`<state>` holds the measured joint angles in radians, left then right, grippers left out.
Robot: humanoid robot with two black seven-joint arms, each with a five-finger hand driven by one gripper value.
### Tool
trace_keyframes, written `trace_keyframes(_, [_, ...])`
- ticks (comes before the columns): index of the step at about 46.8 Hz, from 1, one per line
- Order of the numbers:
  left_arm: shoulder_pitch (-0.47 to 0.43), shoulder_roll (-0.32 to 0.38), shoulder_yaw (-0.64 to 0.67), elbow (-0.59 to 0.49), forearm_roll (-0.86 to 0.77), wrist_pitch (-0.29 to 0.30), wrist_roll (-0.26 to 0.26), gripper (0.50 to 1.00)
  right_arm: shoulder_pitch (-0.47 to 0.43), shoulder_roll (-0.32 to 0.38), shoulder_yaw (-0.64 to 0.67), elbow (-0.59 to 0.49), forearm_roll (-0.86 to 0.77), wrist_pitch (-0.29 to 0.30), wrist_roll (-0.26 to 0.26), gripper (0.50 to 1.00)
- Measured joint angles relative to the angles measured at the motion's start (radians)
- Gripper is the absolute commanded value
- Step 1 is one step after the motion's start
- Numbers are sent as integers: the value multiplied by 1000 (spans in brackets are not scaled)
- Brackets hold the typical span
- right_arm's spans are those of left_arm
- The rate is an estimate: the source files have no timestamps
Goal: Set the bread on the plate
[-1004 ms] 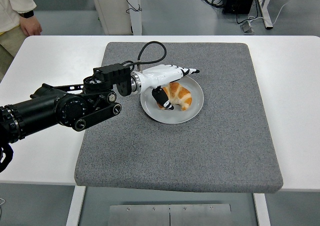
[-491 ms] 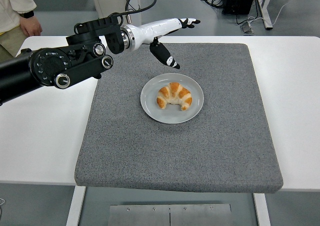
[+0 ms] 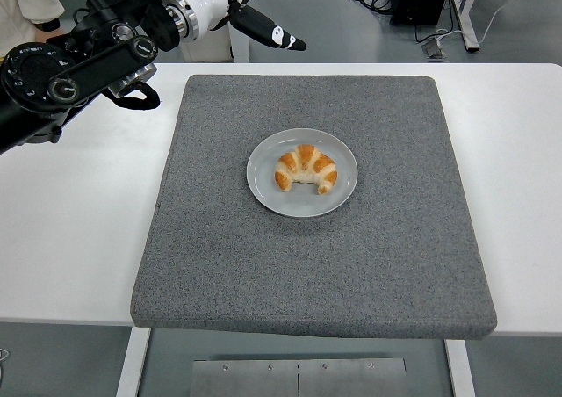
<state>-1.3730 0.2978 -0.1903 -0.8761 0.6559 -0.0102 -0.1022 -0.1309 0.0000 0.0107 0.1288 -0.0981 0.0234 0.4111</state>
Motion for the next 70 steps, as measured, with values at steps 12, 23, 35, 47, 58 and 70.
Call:
trace_keyframes(12, [31,-21,-34,138,-174,-4,-52,972,1,0,0,0,0,0,0,1000])
trace_keyframes(23, [55,-73,-53,264,-348,-48,-87,972,0,0,0,0,0,0,0,1000])
trace_keyframes(35, [96,-112,-155,380,-453,-86,-103,971,0,0,0,0,0,1,0,1000])
trace_keyframes(47, [136,-124,-289,473,-478,-151,-93,971,0,0,0,0,0,0,0,1000])
trace_keyframes(58, [152,-158,-324,567,-556,-175,-93,971,0,0,0,0,0,0,0,1000])
trace_keyframes(70, [192,-219,-334,589,-603,-186,-94,972,1,0,0,0,0,0,0,1000])
